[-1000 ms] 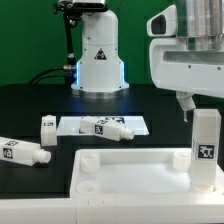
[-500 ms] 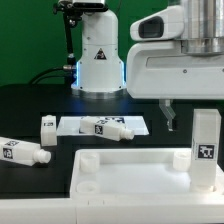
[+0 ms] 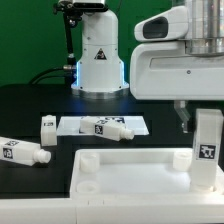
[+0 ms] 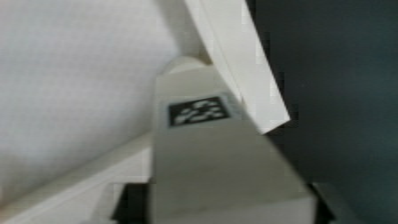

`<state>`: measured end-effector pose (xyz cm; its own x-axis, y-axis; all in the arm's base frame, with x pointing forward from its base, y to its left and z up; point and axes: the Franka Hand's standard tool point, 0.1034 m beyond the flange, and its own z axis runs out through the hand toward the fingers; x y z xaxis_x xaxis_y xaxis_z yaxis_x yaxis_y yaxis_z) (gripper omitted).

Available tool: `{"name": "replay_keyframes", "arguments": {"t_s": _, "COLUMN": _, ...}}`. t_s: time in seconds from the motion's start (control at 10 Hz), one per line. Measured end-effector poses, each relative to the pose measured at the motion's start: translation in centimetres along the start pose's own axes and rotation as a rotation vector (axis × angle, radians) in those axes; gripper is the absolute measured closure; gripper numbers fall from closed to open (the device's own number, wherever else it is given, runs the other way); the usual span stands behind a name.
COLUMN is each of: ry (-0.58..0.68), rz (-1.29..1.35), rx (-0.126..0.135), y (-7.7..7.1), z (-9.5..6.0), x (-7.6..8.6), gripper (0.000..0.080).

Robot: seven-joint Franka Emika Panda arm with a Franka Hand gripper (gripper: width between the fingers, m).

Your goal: Assemble desk

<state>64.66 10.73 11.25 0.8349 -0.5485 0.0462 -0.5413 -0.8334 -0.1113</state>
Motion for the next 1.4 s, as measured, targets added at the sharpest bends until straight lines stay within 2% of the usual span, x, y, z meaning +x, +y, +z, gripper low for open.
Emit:
{"name": "replay_keyframes", "arguments": {"t_s": 0.3, "ry": -0.006, "rz": 0.532, "rx": 0.018, "y": 0.4, "z": 0.1, "x": -0.6, "gripper": 0.0508}}
{"name": "replay_keyframes", "arguments": {"t_s": 0.4, "ry": -0.015, "rz": 0.618, "rx": 0.025, "y": 0.5, "z": 0.1, "x": -0.5, "gripper": 0.0508}}
{"name": "replay_keyframes", "arguments": {"t_s": 0.8, "ry": -0.025, "rz": 0.838, "rx": 0.026, "y": 0.5, "z": 0.2, "x": -0.6, "gripper": 0.0508}}
{"name": "replay_keyframes", "arguments": {"t_s": 1.0, "ry": -0.053, "rz": 1.284, "rx": 0.1, "y": -0.2, "z": 0.2, "x": -1.3, "gripper": 0.0509}}
{"name": "replay_keyframes", "arguments": {"t_s": 1.1, "ry": -0.054, "rz": 1.265, "rx": 0.099, "y": -0.2, "z": 0.2, "x": -1.3, "gripper": 0.0509}}
{"name": "replay_keyframes", "arguments": {"t_s": 1.3, "ry": -0.037, "rz": 1.003, "rx": 0.092, "y": -0.5, "z": 0.4, "x": -1.7, "gripper": 0.0505}}
{"name": "replay_keyframes", "arguments": {"t_s": 1.4, "ry": -0.028, "rz": 0.827, "rx": 0.096, "y": -0.6, "z": 0.4, "x": -1.7, "gripper": 0.0256}}
